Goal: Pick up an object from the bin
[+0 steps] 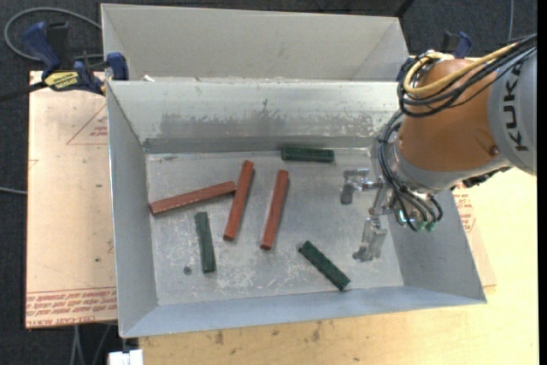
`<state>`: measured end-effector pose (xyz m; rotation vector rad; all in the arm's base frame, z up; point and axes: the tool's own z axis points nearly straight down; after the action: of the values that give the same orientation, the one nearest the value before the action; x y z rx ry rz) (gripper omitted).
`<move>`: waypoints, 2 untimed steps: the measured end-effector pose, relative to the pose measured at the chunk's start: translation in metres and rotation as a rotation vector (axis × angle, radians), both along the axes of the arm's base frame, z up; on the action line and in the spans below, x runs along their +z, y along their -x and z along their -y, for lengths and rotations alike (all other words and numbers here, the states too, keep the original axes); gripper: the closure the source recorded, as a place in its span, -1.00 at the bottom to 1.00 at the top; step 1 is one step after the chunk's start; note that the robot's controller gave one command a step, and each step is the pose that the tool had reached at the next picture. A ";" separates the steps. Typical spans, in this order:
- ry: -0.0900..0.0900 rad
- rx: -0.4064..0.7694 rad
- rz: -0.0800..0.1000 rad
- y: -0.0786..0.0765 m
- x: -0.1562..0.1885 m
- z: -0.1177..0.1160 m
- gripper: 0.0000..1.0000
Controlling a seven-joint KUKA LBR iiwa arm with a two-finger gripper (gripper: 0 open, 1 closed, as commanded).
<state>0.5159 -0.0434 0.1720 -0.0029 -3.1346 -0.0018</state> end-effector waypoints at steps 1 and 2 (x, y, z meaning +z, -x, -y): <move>0.000 -0.209 0.005 0.025 -0.105 -0.015 -1.00; 0.001 -0.288 0.008 0.036 -0.072 -0.031 -1.00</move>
Offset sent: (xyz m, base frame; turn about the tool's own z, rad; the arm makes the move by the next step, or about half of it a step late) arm -0.0241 0.0139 -0.1020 0.2088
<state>0.4798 -0.0125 0.1004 -0.4544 -3.1097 -0.0026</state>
